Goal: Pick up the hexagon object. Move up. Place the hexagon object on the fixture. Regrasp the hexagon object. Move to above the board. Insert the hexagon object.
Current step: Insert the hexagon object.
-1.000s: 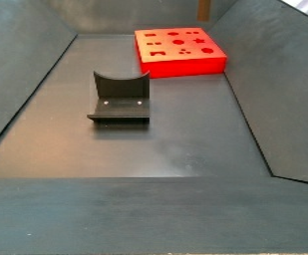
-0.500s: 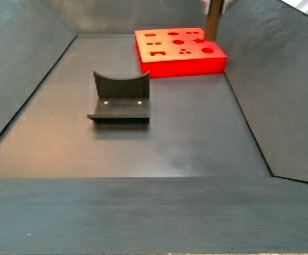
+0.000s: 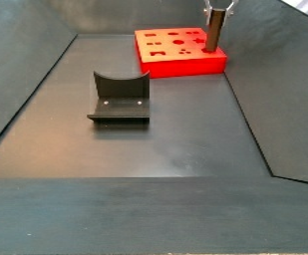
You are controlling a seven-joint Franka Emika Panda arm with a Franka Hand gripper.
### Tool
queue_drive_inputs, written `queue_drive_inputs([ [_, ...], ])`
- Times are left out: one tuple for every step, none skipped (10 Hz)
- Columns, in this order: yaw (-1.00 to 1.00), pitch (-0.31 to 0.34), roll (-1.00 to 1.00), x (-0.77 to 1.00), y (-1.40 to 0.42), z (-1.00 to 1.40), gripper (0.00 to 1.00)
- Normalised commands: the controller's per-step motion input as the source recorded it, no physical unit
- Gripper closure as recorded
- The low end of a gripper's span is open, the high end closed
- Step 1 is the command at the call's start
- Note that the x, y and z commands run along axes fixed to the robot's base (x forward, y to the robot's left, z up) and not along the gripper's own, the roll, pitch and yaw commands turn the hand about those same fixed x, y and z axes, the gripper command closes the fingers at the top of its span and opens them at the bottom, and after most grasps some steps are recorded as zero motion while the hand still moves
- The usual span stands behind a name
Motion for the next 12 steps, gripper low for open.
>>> queue_drive_inputs([
  [0.01, 0.000, 0.00, 0.21, 0.16, -0.46, 1.00],
  [0.00, 0.031, 0.00, 0.34, 0.23, -0.50, 1.00],
  [0.00, 0.034, -0.05, 0.46, 0.44, -0.51, 1.00],
  [-0.17, 0.026, 0.00, 0.46, 0.10, -0.58, 1.00],
  [-0.47, 0.000, 0.00, 0.45, -0.07, -0.68, 1.00],
  [-0.71, -0.036, 0.00, 0.02, -0.35, -0.67, 1.00],
  [-0.48, -0.037, 0.06, -0.35, -0.34, -0.58, 1.00],
  [0.00, -0.066, 0.13, -0.49, -0.10, -0.59, 1.00],
  [0.23, -0.084, 0.21, -0.50, -0.05, -0.66, 1.00],
  [0.39, -0.109, 0.22, -0.45, 0.00, -0.72, 1.00],
  [0.40, -0.106, 0.19, -0.51, 0.00, -0.71, 1.00],
  [0.04, -0.017, -0.02, -0.33, 0.00, -0.17, 1.00],
])
